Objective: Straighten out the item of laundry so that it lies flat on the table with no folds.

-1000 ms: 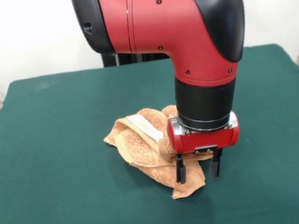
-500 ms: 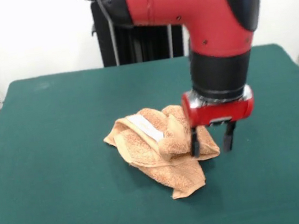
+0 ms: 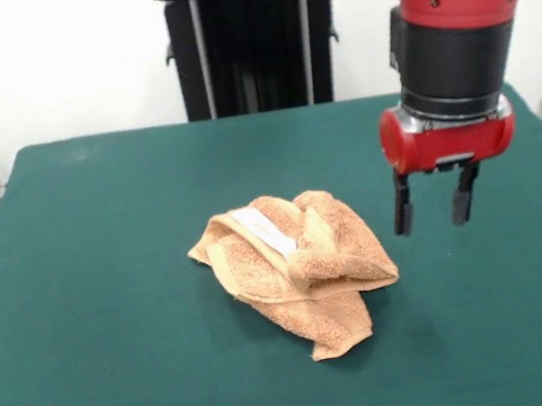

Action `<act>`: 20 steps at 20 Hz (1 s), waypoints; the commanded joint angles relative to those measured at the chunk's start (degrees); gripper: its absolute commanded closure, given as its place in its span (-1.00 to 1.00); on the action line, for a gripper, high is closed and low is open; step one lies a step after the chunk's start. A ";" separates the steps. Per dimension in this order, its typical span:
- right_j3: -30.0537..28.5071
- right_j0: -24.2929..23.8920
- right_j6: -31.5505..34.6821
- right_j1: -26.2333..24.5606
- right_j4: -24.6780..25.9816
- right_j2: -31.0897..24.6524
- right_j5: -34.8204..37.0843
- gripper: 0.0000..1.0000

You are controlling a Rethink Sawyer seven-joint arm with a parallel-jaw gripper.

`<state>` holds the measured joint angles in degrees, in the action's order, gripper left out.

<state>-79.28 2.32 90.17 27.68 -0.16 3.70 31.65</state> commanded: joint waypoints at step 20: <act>-8.19 -3.95 8.71 -4.71 0.90 -3.80 -8.38 -1.00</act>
<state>-80.99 -0.70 90.17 28.07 -0.12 3.70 26.63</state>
